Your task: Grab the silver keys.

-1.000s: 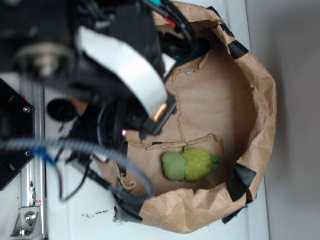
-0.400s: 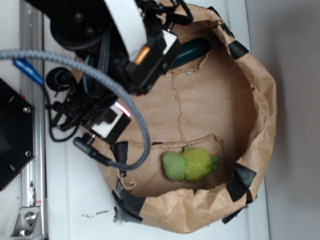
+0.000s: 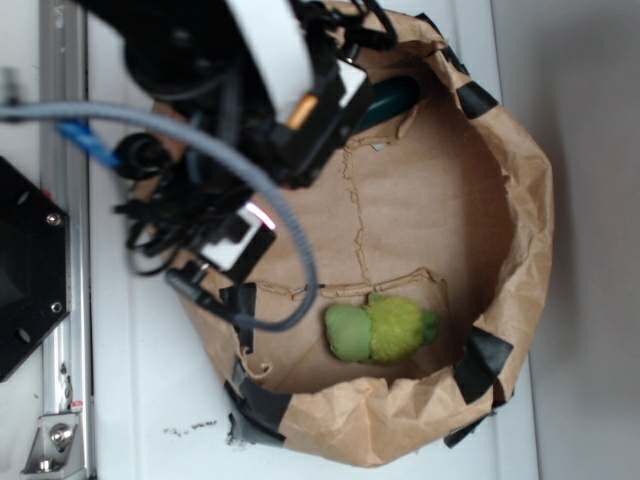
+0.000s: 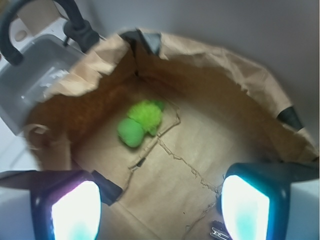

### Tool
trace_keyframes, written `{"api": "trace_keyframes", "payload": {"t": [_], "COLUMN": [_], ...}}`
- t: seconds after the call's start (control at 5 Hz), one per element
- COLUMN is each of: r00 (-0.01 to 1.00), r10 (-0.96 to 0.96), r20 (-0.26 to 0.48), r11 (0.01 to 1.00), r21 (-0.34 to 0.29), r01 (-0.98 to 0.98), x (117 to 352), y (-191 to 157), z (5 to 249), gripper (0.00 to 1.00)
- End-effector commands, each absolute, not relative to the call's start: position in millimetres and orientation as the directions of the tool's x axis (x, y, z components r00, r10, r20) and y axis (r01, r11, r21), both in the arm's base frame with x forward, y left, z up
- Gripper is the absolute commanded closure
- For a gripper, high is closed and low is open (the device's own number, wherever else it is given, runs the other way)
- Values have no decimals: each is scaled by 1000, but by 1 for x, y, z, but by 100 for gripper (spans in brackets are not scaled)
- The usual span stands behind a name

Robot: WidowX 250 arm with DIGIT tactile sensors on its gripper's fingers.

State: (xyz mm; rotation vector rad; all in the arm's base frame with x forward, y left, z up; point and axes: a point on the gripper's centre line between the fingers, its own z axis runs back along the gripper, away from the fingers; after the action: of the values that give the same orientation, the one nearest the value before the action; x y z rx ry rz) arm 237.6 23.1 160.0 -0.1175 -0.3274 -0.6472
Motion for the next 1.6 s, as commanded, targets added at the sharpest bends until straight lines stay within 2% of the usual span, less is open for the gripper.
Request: {"api": "trace_keyframes", "payload": {"t": [0.0,0.4,0.6,0.8,1.0,1.2,1.4], "r00": [772,752,751,748,731,727,734], "r10": [-590,-627,-627,-635,-647,-657,-653], "r20": [238,201,206,193,217,200,186], "r11": [808,778,777,768,755,744,747], "r21": [190,207,245,268,313,330,317], "r01": [558,593,580,582,576,581,584], "x": [240,224,227,230,234,239,243], "y": [51,44,46,46,40,36,37], "z": [148,155,151,141,123,109,106], "gripper": [0,0,0,0,0,0,0]}}
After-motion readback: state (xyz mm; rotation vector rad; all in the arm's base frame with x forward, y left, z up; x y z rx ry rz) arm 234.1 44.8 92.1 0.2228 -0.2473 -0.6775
